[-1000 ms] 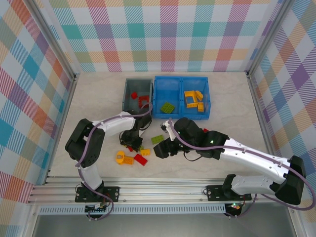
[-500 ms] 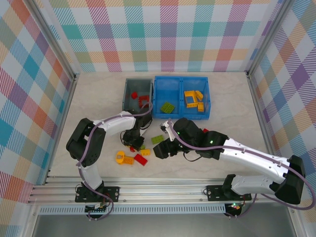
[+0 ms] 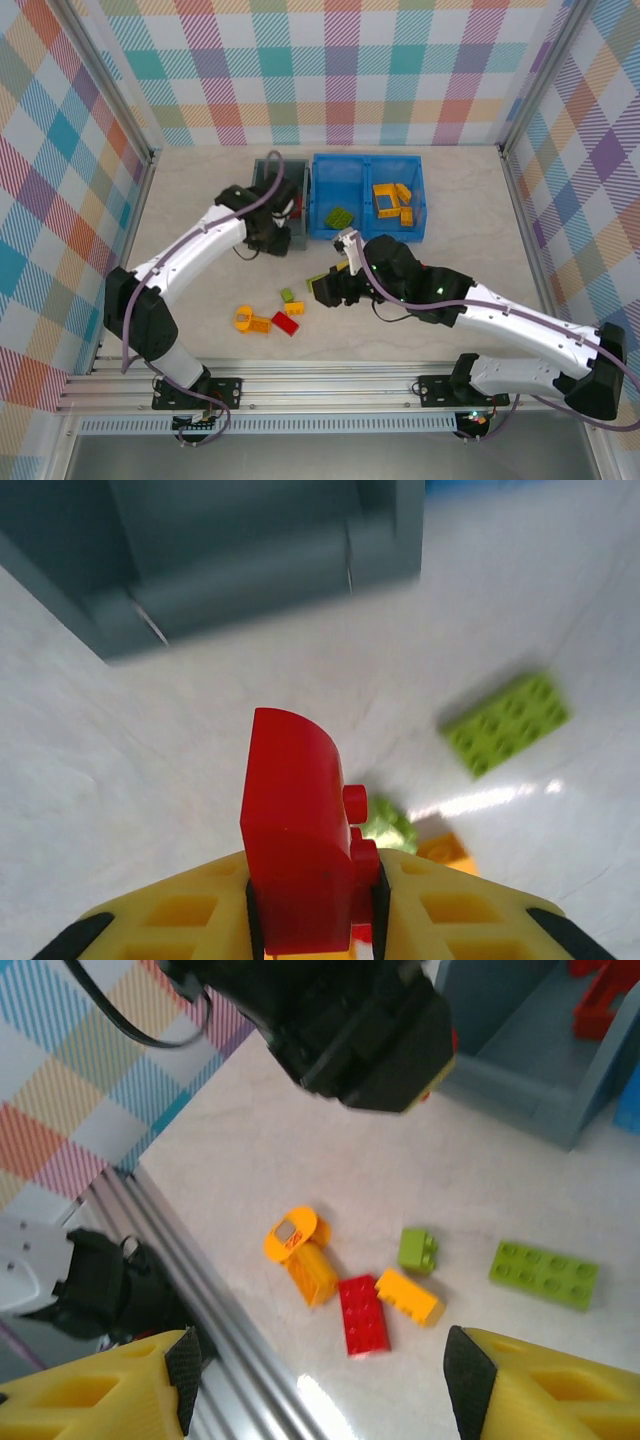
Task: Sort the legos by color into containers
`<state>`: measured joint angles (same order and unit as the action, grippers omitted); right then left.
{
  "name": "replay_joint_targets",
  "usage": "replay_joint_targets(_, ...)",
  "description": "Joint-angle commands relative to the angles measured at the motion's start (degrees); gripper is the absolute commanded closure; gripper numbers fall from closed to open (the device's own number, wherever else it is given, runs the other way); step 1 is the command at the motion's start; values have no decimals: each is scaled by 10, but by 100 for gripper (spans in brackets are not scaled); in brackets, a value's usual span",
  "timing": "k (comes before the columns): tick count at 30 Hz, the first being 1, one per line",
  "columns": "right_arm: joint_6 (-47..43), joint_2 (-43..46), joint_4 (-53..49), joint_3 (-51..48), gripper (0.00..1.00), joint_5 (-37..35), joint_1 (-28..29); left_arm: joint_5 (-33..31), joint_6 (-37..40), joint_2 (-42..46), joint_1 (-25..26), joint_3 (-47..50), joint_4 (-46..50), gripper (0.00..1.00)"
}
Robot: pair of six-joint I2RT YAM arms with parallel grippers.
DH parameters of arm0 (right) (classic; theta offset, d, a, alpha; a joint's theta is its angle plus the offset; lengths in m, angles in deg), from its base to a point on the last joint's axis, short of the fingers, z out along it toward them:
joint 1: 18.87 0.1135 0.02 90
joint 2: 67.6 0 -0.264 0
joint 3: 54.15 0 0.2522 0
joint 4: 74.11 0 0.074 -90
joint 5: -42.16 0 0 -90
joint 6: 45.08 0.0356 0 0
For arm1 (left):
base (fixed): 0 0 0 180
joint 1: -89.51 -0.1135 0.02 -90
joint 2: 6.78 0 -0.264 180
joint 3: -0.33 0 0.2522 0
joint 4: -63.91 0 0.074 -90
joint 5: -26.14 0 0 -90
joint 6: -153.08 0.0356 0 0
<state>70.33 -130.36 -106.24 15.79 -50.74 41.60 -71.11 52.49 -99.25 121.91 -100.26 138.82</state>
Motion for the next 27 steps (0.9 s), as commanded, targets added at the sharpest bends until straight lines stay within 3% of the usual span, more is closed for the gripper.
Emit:
replay_joint_targets(1,-23,-24,60,31,33,-64,3,-24,-24,-33,-30,-49,8,68)
replay_joint_targets(10,-51,-121,186,46,30,-114,-3,-51,-42,-200,-76,-216,-38,68)
replay_joint_targets(15,-41,-175,191,88,30,-104,-13,-67,-50,-287,-105,-292,-28,68)
replay_joint_targets(22,-32,-173,182,85,30,-97,-14,-44,-59,-357,-130,-343,-29,67)
replay_joint_targets(27,-24,-161,176,72,30,-94,-16,-35,-61,-387,-134,-355,-28,60)
